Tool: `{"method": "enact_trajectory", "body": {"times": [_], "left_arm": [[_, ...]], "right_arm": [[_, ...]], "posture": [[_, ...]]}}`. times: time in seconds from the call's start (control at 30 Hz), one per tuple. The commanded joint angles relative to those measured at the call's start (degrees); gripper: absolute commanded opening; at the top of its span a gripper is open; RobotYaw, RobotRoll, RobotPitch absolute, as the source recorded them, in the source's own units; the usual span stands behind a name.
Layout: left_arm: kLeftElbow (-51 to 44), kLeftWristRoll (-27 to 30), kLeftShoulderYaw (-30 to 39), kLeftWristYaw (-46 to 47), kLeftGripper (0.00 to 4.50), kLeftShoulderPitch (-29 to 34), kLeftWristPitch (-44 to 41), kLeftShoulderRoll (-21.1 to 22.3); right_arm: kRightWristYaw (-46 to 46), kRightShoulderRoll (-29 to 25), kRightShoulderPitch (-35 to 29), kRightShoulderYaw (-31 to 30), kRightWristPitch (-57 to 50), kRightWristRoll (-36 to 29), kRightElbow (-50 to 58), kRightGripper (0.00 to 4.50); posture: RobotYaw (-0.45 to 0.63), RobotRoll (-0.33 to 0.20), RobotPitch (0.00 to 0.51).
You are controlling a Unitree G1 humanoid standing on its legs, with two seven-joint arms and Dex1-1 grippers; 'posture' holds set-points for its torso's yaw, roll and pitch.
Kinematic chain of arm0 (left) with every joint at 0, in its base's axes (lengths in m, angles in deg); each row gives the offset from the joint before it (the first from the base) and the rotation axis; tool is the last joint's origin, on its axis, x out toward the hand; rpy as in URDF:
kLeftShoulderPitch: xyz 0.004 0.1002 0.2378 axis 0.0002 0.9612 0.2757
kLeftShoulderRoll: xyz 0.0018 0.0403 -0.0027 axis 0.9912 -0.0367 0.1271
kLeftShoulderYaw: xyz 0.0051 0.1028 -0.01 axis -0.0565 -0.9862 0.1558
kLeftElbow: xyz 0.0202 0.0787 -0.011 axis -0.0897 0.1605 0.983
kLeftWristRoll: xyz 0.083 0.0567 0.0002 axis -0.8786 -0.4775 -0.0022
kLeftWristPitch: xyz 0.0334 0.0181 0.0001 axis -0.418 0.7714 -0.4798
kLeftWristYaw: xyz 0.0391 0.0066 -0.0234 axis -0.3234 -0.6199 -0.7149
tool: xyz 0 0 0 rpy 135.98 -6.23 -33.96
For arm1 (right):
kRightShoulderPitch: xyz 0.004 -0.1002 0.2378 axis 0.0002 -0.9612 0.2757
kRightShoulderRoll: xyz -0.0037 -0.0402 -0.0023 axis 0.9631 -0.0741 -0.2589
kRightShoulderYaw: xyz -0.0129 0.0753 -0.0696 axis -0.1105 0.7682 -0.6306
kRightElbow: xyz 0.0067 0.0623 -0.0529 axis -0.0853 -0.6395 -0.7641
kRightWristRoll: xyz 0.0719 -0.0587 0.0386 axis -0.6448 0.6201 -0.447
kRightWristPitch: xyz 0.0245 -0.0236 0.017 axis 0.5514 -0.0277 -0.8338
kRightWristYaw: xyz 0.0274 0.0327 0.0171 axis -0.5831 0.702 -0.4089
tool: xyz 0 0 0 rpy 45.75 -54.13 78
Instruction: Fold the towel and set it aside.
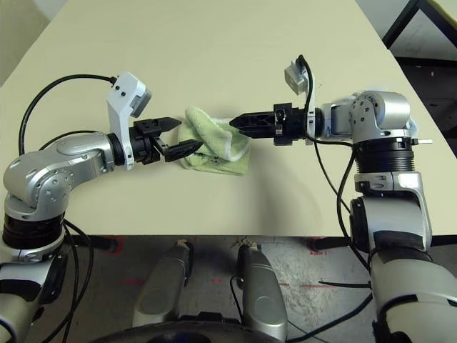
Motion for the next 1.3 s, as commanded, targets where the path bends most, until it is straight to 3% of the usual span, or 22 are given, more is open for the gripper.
{"method": "enact_trajectory", "body": {"times": [0.03,0.47,0.57,0.9,1.3], "left_arm": [[-0.95,-0.03,-0.78,-0.35,4.50,0.44,-0.48,-0.02],[-0.93,-0.12,-0.97,-0.24,4.50,0.39,-0.58,-0.09],[-1.15,0.00,-0.84,-0.17,4.50,0.50,-0.75,-0.06],[-2.33,0.36,-0.84,0.30,4.50,1.04,-1.54,-0.52],[-2.81,0.17,-1.27,0.15,4.50,1.21,-1.87,-0.63]], "right_arm": [[2.04,0.85,-1.54,1.09,-0.69,-0.99,1.27,4.46],[10.82,8.95,-0.56,4.08,4.51,1.00,-4.95,4.46],[13.04,10.11,-0.30,4.69,6.97,2.01,-6.77,3.87],[17.25,11.14,0.98,8.80,13.12,2.75,-9.92,0.02],[13.39,4.70,-0.89,6.01,15.93,4.64,-8.10,0.02]], "posture": [[0.21,0.000,0.182],[0.22,0.000,0.177],[0.22,0.000,0.176],[0.23,0.000,0.165],[0.23,0.000,0.150]]}}
